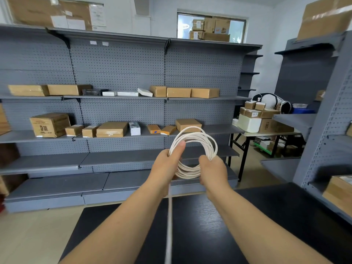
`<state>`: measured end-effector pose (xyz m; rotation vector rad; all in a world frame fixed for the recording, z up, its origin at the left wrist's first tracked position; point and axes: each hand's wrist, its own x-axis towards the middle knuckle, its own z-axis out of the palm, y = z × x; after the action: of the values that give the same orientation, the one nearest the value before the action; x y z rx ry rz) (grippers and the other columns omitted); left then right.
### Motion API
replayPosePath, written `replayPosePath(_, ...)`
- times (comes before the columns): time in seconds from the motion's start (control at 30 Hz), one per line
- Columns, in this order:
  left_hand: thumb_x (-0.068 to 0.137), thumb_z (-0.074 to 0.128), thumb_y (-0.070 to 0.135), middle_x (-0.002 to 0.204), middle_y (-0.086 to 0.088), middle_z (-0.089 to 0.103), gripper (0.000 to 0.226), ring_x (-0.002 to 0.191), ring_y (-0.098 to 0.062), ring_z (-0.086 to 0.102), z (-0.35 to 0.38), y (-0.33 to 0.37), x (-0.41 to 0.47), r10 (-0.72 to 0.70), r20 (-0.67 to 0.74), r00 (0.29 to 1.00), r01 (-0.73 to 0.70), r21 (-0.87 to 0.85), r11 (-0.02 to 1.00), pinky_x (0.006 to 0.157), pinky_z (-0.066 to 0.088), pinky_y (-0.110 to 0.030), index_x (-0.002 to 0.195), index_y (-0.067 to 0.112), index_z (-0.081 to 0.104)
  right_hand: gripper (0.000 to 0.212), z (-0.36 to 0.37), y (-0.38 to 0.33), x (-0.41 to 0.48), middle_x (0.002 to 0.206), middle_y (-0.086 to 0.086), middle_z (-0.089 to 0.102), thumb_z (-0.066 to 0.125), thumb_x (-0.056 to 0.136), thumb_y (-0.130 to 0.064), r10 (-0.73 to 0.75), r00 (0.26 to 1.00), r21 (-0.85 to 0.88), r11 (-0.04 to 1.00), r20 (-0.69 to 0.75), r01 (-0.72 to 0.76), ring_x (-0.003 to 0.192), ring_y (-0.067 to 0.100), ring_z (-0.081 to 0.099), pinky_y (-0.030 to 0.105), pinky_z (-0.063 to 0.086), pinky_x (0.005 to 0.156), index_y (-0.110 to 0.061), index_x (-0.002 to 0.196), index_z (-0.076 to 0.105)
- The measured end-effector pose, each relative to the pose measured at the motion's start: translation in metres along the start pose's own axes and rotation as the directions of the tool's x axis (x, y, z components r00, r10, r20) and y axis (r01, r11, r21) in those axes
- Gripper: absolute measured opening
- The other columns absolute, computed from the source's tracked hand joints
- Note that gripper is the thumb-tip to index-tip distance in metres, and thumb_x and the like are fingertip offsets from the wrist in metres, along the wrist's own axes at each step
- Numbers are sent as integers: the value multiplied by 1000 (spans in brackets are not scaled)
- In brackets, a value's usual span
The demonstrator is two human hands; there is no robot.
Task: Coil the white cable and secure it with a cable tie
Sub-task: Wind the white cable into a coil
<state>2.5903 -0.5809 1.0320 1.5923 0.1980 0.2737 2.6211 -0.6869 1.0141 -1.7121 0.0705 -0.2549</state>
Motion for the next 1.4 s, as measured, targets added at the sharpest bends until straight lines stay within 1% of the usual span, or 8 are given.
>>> replayPosePath(0.1, 77, 47, 70, 87, 2, 60, 54, 79, -14, 54, -22, 4, 1, 26, 65, 998, -45, 314, 948, 68, 38, -32, 90, 19, 59, 20, -15, -2, 7, 60, 1, 42, 44, 85, -17, -84, 993, -223, 969, 87, 102, 55, 18, 37, 29, 28, 51, -14, 65, 43)
replayPosePath(0.3, 86, 41, 63, 121, -26, 56, 59, 109, -41, 54, -52, 12, 1, 19, 95, 995, -60, 448, 892, 93, 43, -47, 88, 14, 74, 23, -35, -9, 14, 81, 6, 50, 44, 91, -22, -146, 957, -680, 677, 251, 281, 80, 27, 48, 30, 34, 65, -13, 71, 40)
replayPosePath(0.43, 92, 41, 53, 52, -6, 44, 49, 50, -23, 43, -65, 0, 9, -5, 146, 989, -45, 335, 941, 53, 41, -31, 83, 16, 73, 21, -44, -14, 14, 93, 12, 59, 43, 91, -22, -185, 942, -806, 487, 281, 336, 78, 28, 48, 31, 36, 65, -14, 72, 39)
replayPosePath(0.63, 89, 57, 32, 56, 0, 55, 30, 55, -17, 58, -59, -4, 10, -208, 372, 905, 211, 33, 977, 64, 52, -28, 91, 4, 66, 16, -38, -12, 5, 105, 10, 57, 41, 94, -23, -243, 868, -857, 186, 434, 480, 95, 32, 59, 33, 37, 65, -10, 99, 48)
replayPosePath(0.73, 90, 56, 39, 61, 1, 50, 30, 52, -13, 43, -42, 0, 10, -128, 298, 946, 82, 162, 983, 55, 43, -25, 78, 13, 61, 21, -27, -7, -4, 109, 9, 56, 42, 95, -25, -260, 818, -824, 119, 512, 554, 97, 31, 60, 33, 36, 65, -10, 107, 48)
replayPosePath(0.97, 89, 54, 43, 51, 14, 42, 33, 53, -6, 37, -20, -7, -5, 257, 149, 955, -291, 297, 910, 53, 30, -22, 66, 19, 56, 18, -27, -11, -3, 101, 8, 56, 41, 95, -27, -344, 828, -829, 194, 443, 524, 89, 31, 60, 32, 34, 61, -12, 103, 47)
replayPosePath(1.17, 78, 58, 57, 95, 10, 46, 37, 83, -5, 52, -13, -25, -7, 464, 116, 878, -425, 633, 647, 67, 35, -21, 101, 28, 59, 18, -29, -16, -3, 101, 7, 56, 40, 95, -29, -375, 824, -809, 251, 426, 532, 91, 32, 59, 32, 33, 62, -13, 99, 46)
replayPosePath(1.4, 90, 42, 46, 112, 10, 43, 41, 94, -4, 45, -13, -34, -2, 517, 13, 856, -453, 503, 736, 77, 34, -22, 118, 17, 48, 19, -25, -20, -7, 80, 2, 42, 42, 90, -22, -379, 818, -679, 459, 434, 573, 85, 33, 53, 32, 32, 64, -16, 75, 34)
